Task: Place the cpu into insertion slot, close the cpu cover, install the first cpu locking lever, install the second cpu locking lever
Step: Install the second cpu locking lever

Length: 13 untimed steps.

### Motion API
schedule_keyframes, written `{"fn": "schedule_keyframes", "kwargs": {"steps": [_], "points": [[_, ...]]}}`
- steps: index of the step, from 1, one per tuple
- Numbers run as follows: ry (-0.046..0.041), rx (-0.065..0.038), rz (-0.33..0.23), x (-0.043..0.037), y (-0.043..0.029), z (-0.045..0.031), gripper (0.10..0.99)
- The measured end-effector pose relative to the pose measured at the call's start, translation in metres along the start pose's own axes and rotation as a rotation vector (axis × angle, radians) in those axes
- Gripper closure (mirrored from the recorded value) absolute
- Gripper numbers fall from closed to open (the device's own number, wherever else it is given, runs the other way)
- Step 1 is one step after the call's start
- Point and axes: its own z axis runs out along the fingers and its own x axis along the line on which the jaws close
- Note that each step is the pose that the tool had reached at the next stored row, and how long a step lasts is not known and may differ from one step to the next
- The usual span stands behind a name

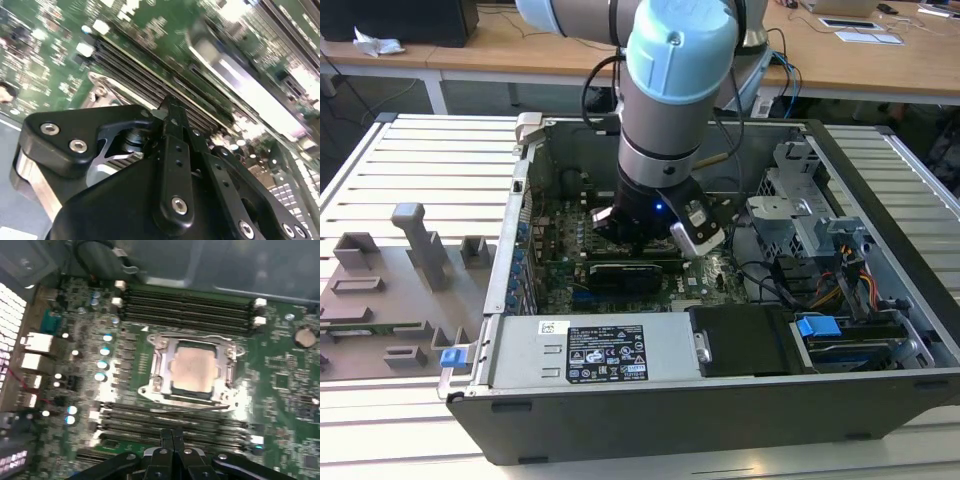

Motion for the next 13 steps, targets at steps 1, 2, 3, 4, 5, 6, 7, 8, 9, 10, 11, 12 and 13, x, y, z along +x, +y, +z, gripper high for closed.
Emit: {"fn": "schedule_keyframes", "kwargs": {"steps": [1,2,3,4,5,6,7,8,9,10,11,12,13], "points": [[0.0002,0.0,0.0,-0.0032,-0.0005,-0.0001,0.98],[0.0005,-0.001,0.0,-0.0074,-0.0011,-0.0003,0.98],[0.001,-0.002,0.0,-0.0134,-0.002,-0.0004,0.98],[0.0015,-0.002,0.0,-0.0188,-0.0027,-0.0004,0.98],[0.0022,-0.002,0.0,-0.0255,-0.0037,-0.0006,0.98],[0.0027,-0.003,0.001,-0.0331,-0.0046,-0.0006,0.98],[0.0028,-0.003,0.001,-0.0347,-0.004,-0.0005,0.98],[0.0027,-0.004,0.001,-0.0355,-0.0029,-0.0002,0.98],[0.0026,-0.004,0.001,-0.0365,-0.0006,0.0005,0.98],[0.0026,-0.004,0.001,-0.0379,0.0055,0.002,0.98],[0.0026,-0.004,0.001,-0.0388,0.0106,0.0032,0.98],[0.0025,-0.005,0.001,-0.0391,0.0127,0.004,0.98],[0.0022,-0.006,0.0,-0.0391,0.0129,0.0045,0.98]]}}
